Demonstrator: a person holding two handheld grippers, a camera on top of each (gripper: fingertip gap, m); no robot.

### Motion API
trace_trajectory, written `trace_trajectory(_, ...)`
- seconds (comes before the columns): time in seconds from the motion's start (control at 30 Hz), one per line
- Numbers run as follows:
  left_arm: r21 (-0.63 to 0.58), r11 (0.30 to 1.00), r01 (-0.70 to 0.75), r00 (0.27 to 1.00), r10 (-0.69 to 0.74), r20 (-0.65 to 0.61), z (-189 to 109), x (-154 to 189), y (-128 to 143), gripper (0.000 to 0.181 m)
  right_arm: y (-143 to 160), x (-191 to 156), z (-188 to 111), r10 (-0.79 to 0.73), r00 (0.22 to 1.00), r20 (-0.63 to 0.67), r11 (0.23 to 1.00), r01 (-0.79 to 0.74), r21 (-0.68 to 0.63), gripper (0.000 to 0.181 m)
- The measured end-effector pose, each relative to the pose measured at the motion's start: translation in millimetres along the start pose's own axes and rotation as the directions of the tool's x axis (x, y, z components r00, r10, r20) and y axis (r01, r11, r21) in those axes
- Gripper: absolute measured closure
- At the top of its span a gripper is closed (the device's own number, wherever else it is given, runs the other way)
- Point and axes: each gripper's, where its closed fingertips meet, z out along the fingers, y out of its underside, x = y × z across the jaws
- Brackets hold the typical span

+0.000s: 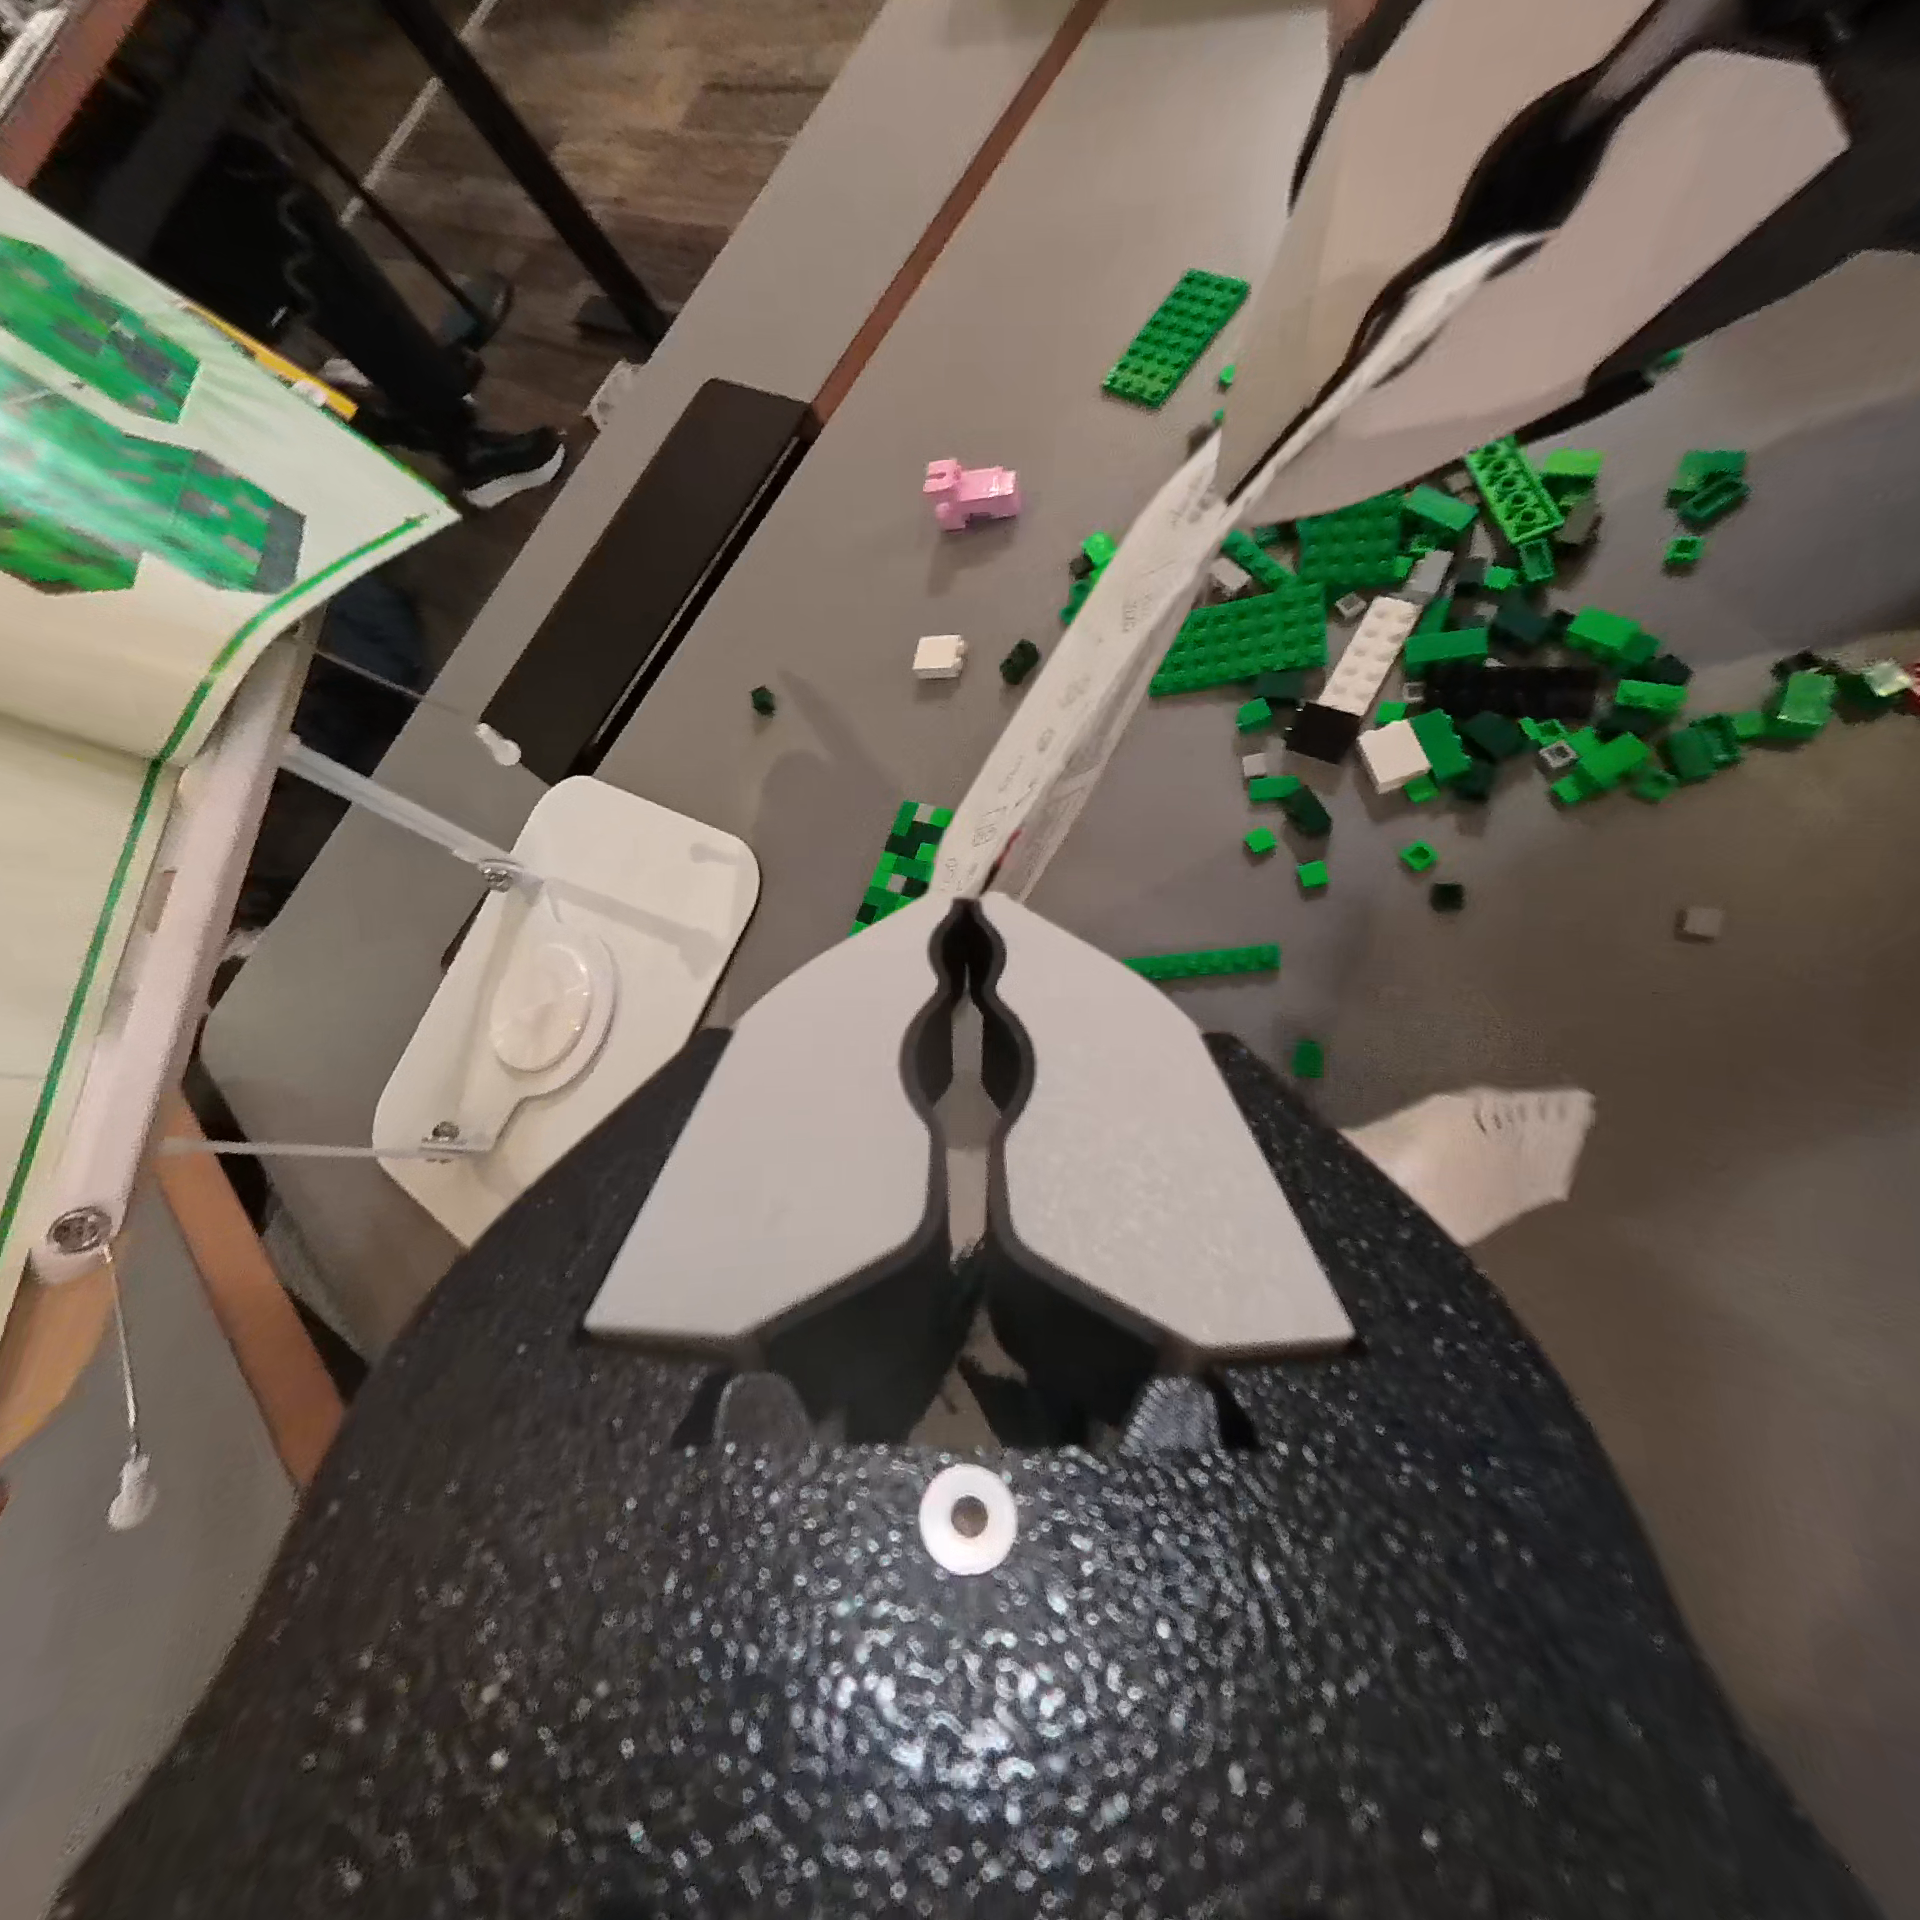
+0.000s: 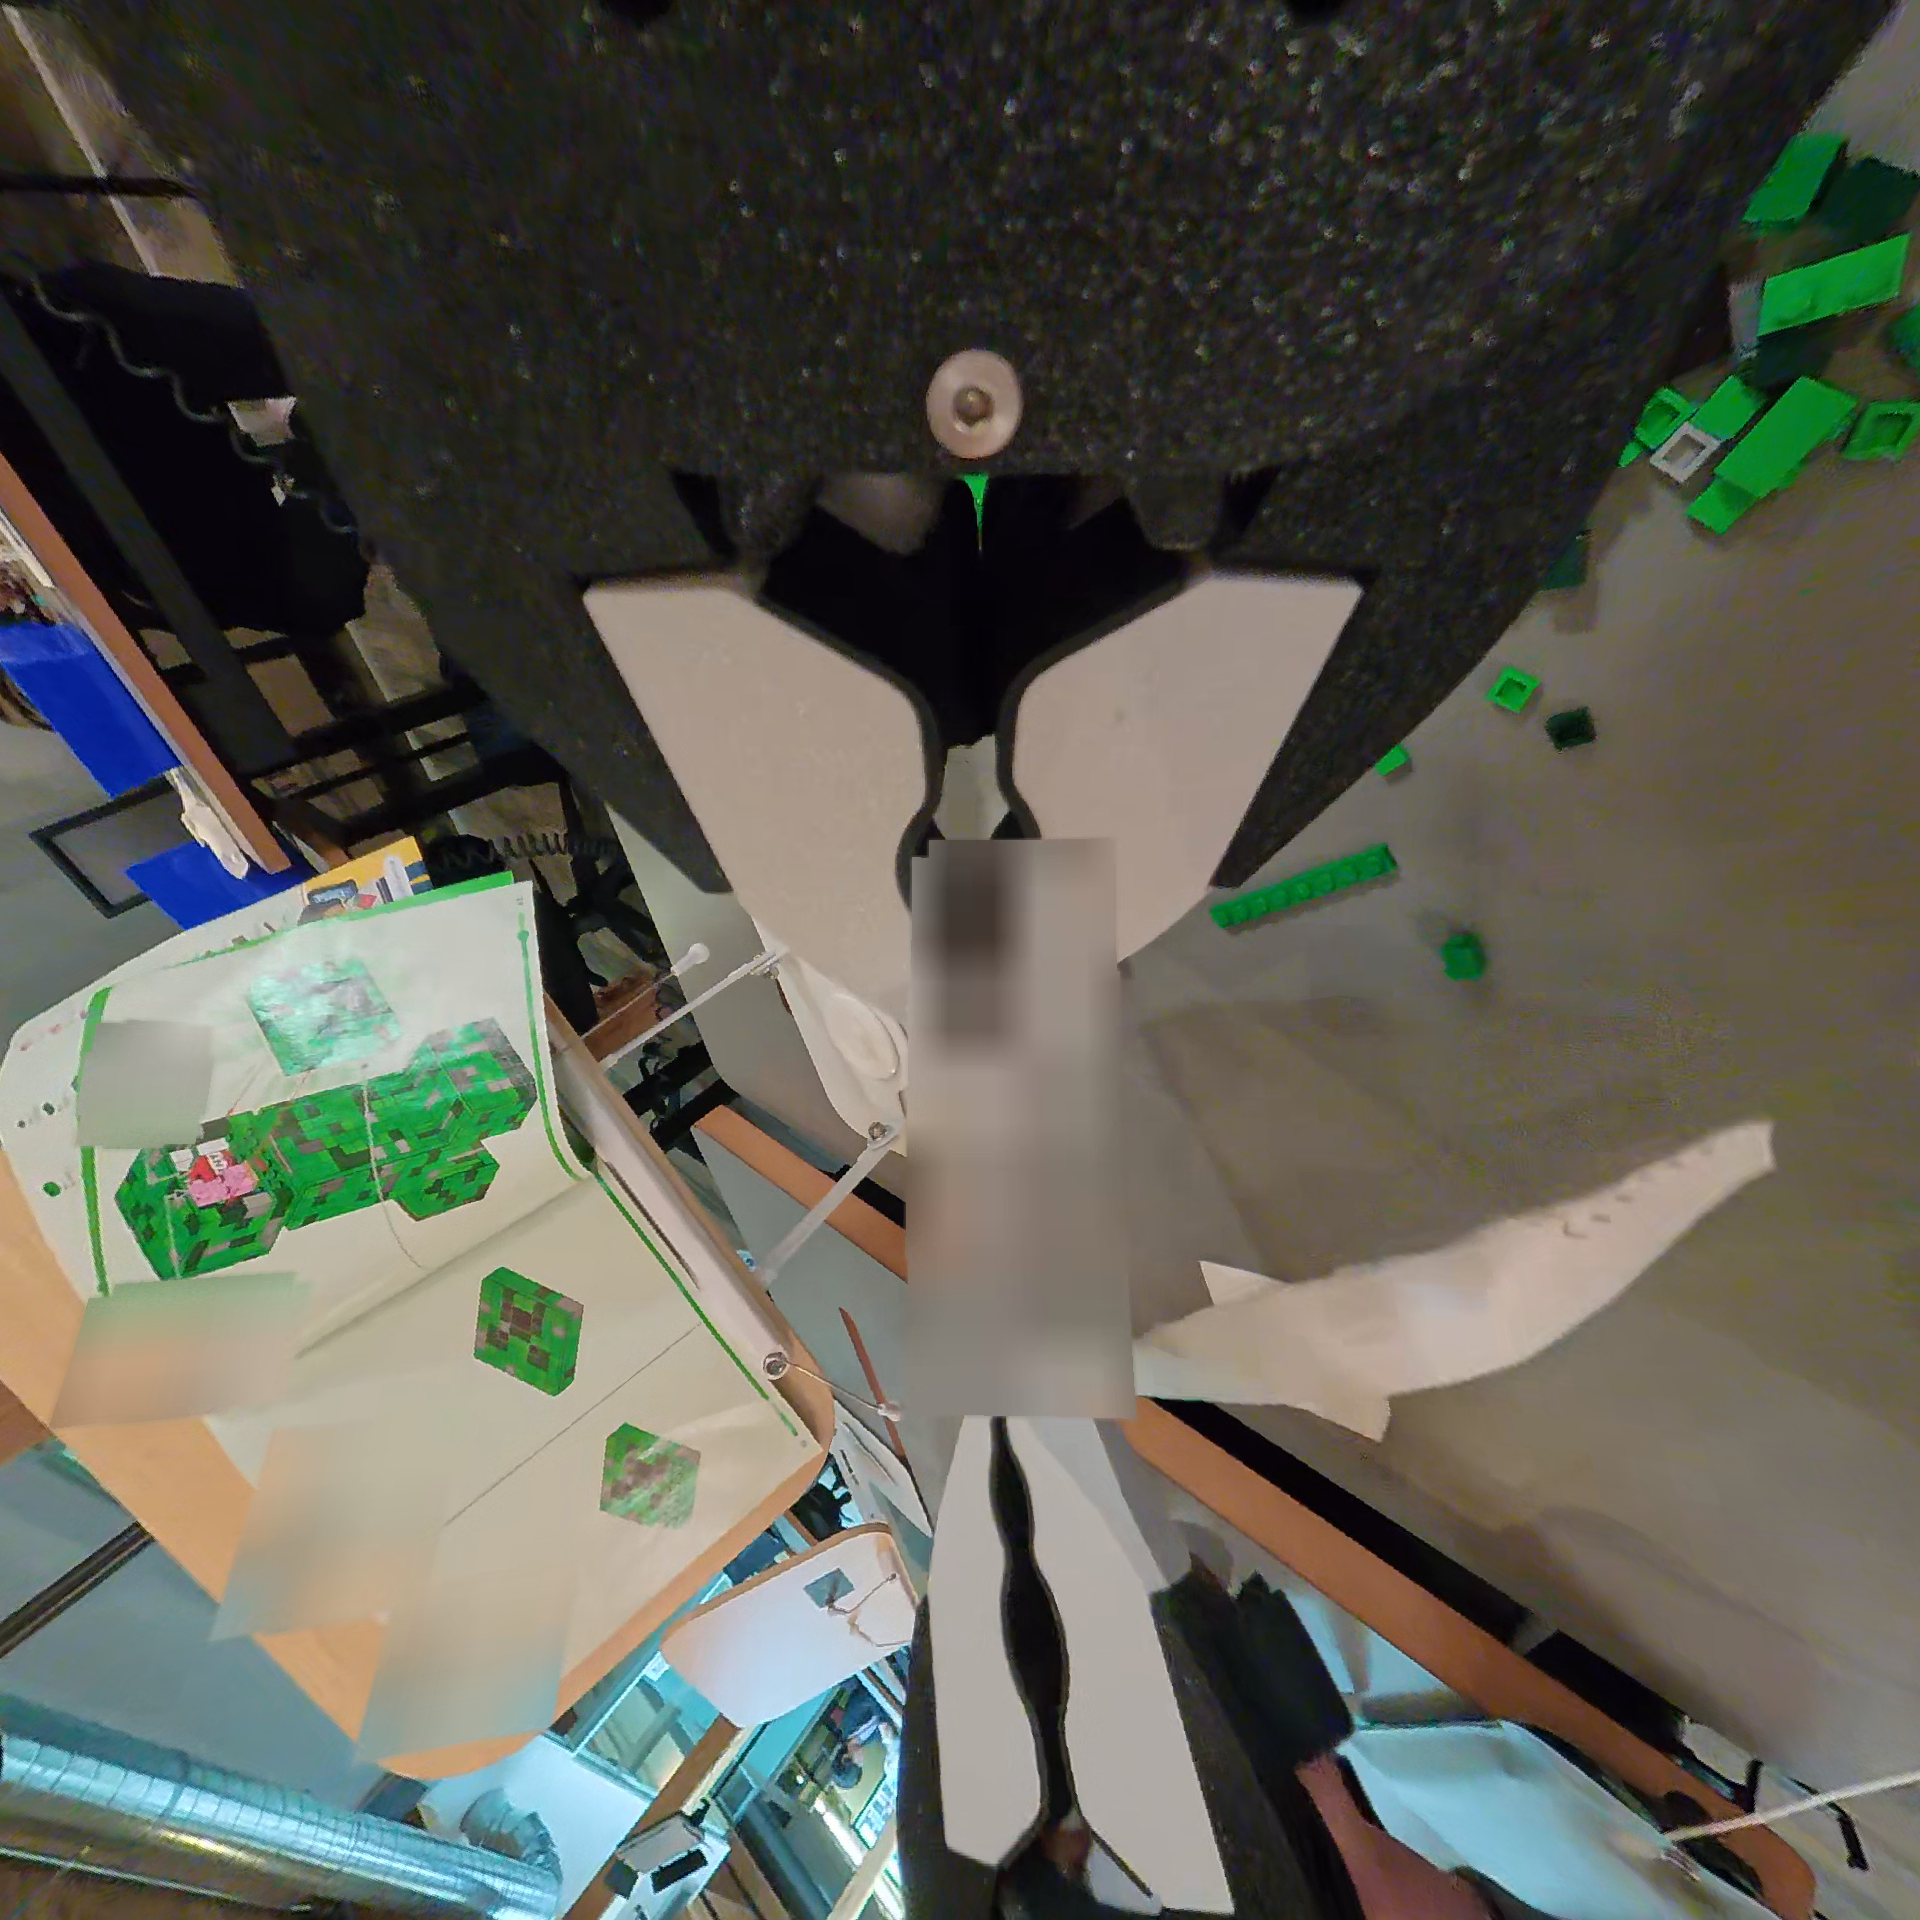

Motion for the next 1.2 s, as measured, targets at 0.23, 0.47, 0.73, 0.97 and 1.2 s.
trace_trajectory(0.23, -0.085, 0.996, 0.035, 0.997, -0.028, 0.075, 0.0, 3.4, -0.2, 0.181, 5.6, 1.4, 2.1, 0.128, 0.992, 0.023, 0.992, -0.127, -0.027, 0.181)
trace_trajectory(0.47, 0.079, 0.996, -0.048, 0.997, 0.044, 0.057, -15.6, 7.2, -27.8, 0.181, 7.0, 2.6, -2.1, 0.121, 0.992, 0.042, 0.993, -0.120, -0.017, 0.181)
trace_trajectory(0.73, 0.100, 0.993, 0.055, 0.961, -0.026, -0.275, -33.2, 27.1, -32.2, 0.141, -14.0, -12.7, -17.9, 0.129, 0.969, 0.211, 0.979, -0.158, 0.130, 0.181)
trace_trajectory(0.97, 0.040, 0.991, 0.130, 0.854, -0.092, -0.512, -39.8, 51.6, -27.0, 0.161, -32.2, -14.1, -31.5, 0.155, 0.946, 0.283, 0.942, -0.228, 0.247, 0.181)
trace_trajectory(1.2, 0.077, 0.977, 0.197, 0.786, -0.111, -0.608, -45.9, 59.2, -33.1, 0.174, -39.8, -12.9, -38.7, 0.156, 0.941, 0.301, 0.927, -0.245, 0.285, 0.181)
